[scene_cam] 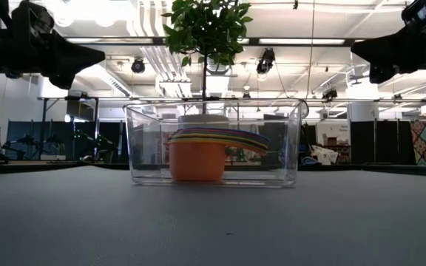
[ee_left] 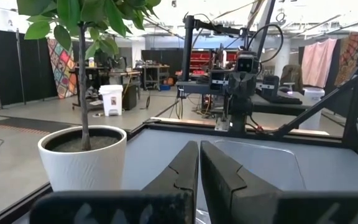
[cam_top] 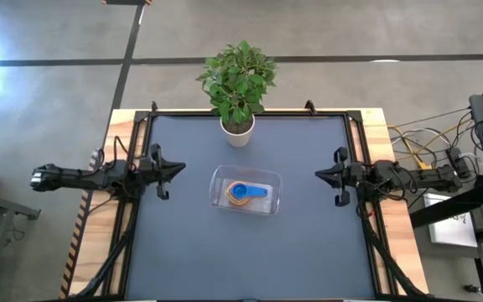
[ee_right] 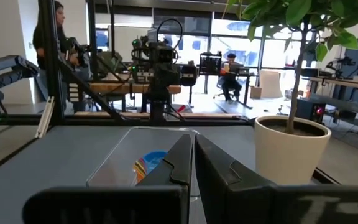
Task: Nest measuring cups in basket
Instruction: Return to Home Position
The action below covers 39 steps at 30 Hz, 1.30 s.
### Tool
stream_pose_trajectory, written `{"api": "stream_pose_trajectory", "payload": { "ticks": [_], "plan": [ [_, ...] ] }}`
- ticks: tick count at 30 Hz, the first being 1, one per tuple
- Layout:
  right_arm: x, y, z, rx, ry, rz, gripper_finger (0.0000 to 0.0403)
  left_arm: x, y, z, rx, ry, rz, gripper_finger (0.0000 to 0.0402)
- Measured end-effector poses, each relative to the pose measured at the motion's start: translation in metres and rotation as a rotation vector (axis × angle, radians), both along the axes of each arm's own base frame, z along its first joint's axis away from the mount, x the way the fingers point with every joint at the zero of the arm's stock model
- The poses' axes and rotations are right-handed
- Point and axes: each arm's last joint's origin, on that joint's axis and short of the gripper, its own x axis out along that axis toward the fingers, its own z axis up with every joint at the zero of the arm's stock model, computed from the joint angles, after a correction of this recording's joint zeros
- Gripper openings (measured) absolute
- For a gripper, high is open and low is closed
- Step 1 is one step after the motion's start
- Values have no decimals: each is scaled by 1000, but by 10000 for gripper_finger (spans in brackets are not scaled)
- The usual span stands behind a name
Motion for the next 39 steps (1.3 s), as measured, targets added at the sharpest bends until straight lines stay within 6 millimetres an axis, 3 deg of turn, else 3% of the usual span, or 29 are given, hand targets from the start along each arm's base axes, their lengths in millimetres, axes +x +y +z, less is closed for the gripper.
{"api": "stream_pose_trajectory", "payload": {
  "ticks": [39],
  "plan": [
    [0, 0, 0, 0, 1, 0, 9, 1, 0, -1, 1, 17, 0, 0]
  ]
}}
